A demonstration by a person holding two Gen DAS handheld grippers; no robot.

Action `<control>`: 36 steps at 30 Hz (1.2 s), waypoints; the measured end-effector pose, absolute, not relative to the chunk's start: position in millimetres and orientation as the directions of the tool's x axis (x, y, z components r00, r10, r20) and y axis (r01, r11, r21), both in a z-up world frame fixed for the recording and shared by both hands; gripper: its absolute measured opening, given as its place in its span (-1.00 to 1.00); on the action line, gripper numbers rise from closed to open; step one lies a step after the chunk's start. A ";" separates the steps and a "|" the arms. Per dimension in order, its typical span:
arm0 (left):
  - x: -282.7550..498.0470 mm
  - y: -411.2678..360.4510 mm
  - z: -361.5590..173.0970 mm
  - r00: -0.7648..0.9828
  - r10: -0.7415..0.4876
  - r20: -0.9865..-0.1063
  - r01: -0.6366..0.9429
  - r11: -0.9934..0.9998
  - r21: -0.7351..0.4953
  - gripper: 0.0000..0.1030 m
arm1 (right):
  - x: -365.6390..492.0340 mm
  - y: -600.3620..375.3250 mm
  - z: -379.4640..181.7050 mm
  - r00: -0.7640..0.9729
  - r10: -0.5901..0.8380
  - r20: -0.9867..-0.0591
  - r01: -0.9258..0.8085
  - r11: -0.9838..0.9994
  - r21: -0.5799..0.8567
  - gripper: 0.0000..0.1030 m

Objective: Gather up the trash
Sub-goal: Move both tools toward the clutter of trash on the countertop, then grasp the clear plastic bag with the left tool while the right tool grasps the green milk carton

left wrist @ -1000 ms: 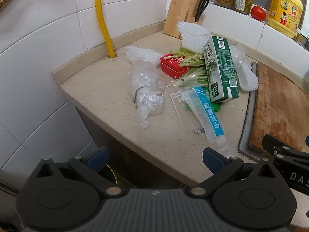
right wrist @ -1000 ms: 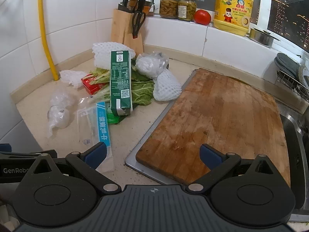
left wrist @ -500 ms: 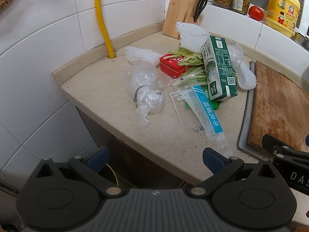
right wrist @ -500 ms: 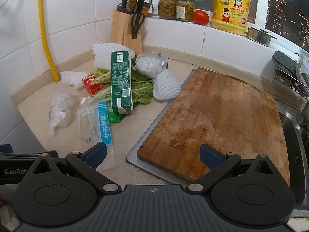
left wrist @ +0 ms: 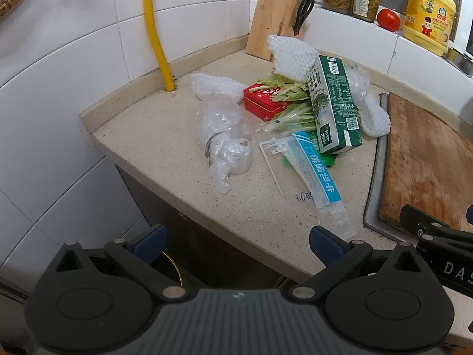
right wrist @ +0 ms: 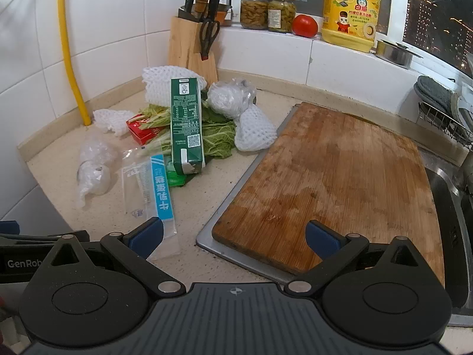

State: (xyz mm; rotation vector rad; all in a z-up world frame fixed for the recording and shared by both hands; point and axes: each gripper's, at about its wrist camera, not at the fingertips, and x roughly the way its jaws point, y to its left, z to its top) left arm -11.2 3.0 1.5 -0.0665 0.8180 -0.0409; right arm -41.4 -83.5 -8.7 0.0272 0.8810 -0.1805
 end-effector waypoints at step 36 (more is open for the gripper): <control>73.4 5.1 4.3 0.692 0.102 -0.714 -0.167 0.986 -0.021 0.92 | 91.8 -108.2 -14.3 0.689 0.000 -0.725 -0.059 0.997 -0.056 1.00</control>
